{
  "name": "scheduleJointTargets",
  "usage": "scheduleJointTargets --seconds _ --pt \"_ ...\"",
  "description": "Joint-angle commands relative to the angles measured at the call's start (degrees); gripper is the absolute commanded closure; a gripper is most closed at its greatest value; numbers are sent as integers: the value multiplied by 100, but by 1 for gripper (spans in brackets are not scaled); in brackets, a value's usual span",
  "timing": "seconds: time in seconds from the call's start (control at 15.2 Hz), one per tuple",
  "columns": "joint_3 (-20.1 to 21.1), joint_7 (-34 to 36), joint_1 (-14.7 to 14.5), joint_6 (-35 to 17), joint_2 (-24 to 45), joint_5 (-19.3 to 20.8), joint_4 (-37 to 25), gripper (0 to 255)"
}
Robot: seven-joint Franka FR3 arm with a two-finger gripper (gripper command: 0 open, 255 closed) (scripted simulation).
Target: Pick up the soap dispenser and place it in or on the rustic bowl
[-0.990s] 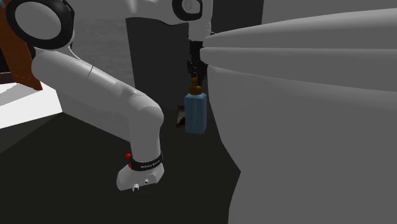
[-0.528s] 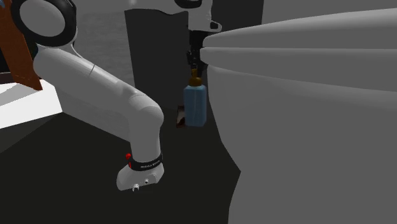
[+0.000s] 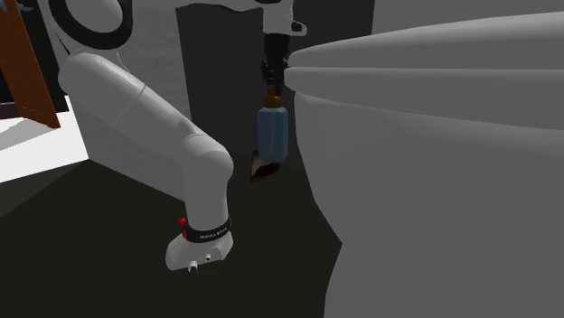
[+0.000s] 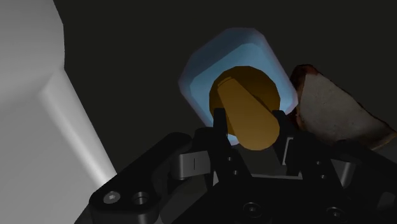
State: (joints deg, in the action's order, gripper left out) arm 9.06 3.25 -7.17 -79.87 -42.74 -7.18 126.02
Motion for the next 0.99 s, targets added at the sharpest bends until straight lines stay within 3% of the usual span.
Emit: scheduleJointTargets --seconds 0.0,0.53,0.92 --pt "229 259 -26 15 314 -132 -358 255" --pt "1117 1307 -71 147 1602 -378 -1899 255" --pt "1860 2239 -117 365 2841 -201 -3402 255"
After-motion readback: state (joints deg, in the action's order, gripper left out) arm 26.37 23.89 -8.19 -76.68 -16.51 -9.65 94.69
